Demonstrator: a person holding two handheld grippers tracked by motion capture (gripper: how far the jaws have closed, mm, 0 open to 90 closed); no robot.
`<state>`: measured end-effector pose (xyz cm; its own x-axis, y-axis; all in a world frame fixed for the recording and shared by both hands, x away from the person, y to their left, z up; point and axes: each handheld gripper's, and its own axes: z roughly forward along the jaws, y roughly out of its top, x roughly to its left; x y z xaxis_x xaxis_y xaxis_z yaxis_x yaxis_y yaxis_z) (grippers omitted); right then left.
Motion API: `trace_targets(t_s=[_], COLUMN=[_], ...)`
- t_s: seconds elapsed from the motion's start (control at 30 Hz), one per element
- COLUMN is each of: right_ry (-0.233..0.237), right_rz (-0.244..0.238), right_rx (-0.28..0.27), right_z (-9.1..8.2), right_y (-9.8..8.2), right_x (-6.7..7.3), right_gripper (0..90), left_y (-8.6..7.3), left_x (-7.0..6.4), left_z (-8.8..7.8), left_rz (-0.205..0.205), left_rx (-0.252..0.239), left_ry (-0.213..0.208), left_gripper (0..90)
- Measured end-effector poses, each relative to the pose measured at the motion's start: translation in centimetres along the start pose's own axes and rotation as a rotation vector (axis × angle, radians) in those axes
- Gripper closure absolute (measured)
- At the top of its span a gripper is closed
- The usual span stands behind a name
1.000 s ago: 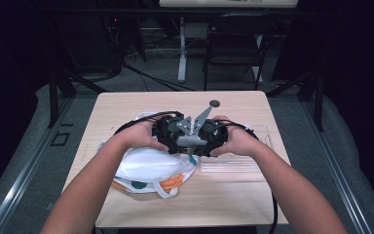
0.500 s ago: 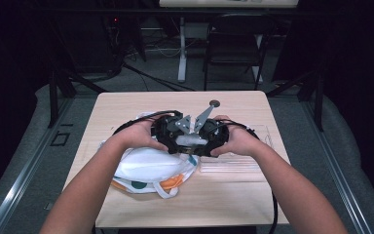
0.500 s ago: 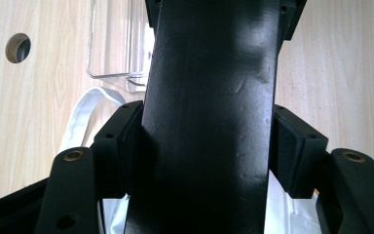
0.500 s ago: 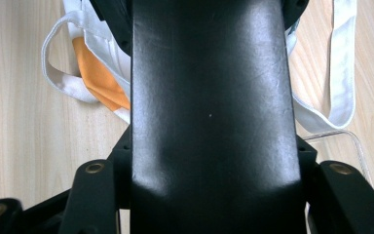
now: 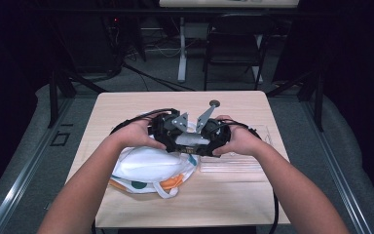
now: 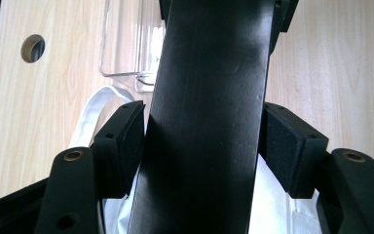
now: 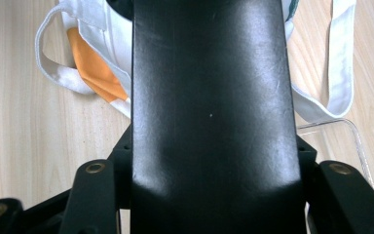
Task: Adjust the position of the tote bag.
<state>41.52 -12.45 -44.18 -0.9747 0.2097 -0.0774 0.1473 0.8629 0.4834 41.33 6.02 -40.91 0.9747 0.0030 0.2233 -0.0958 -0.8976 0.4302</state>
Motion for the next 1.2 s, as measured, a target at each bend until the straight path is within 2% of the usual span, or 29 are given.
trace_targets(t_s=[0.2, 0.27, 0.37, 0.43, 0.47, 0.5, 0.53, 0.57, 0.6, 1.0, 1.07, 1.2], right_ry=[-0.004, -0.01, -0.011, -0.011, -0.013, -0.015, -0.015, -0.016, -0.018, -0.055, -0.06, -0.079], right_rz=[0.005, 0.015, 0.003, 0.015, 0.001, 0.02, 0.008, 0.02, 0.008, 0.045, 0.059, 0.07], right_rx=[-0.013, -0.01, 0.015, -0.001, 0.011, -0.016, 0.013, -0.001, 0.011, 0.025, 0.019, 0.021], right_z=[0.0, 0.0, -0.2, -0.2, -0.4, -0.2, -0.4, -0.4, -0.5, -1.8, -2.1, -2.7], right_y=[-0.1, -0.3, -0.4, -0.5, -0.5, -0.6, -0.6, -0.8, -0.8, -2.9, -3.3, -4.3], right_x=[0.0, 0.0, -0.3, -0.3, -0.5, -0.4, -0.5, -0.5, -0.7, -1.5, -1.7, -2.1], right_gripper=[42.8, 42.8, 42.8, 42.8, 42.8, 42.8, 42.8, 42.8, 42.8, 42.8, 42.8, 42.8], left_y=[-0.2, -0.4, -0.6, -0.8, -0.9, -1.0, -1.1, -1.2, -1.3, -3.4, -3.9, -4.8], left_x=[0.1, 0.1, 0.1, 0.2, 0.2, 0.2, 0.2, 0.2, 0.2, 0.1, 0.0, 0.0], left_z=[-0.6, -0.8, -1.3, -1.6, -1.7, -1.8, -1.9, -2.0, -2.2, -2.9, -2.9, -3.1], left_rz=[-0.009, -0.016, -0.028, -0.032, -0.036, -0.038, -0.04, -0.044, -0.046, -0.086, -0.119, -0.134], left_rx=[-0.001, -0.007, -0.009, -0.01, -0.012, -0.011, -0.011, -0.009, -0.008, 0.02, 0.002, 0.019], left_ry=[0.014, 0.016, 0.025, 0.032, 0.034, 0.037, 0.04, 0.043, 0.044, 0.072, 0.074, 0.083], left_gripper=[36.0, 36.0, 35.9, 35.8, 35.8, 35.8, 35.8, 35.8, 35.8, 36.3, 36.8, 37.3])
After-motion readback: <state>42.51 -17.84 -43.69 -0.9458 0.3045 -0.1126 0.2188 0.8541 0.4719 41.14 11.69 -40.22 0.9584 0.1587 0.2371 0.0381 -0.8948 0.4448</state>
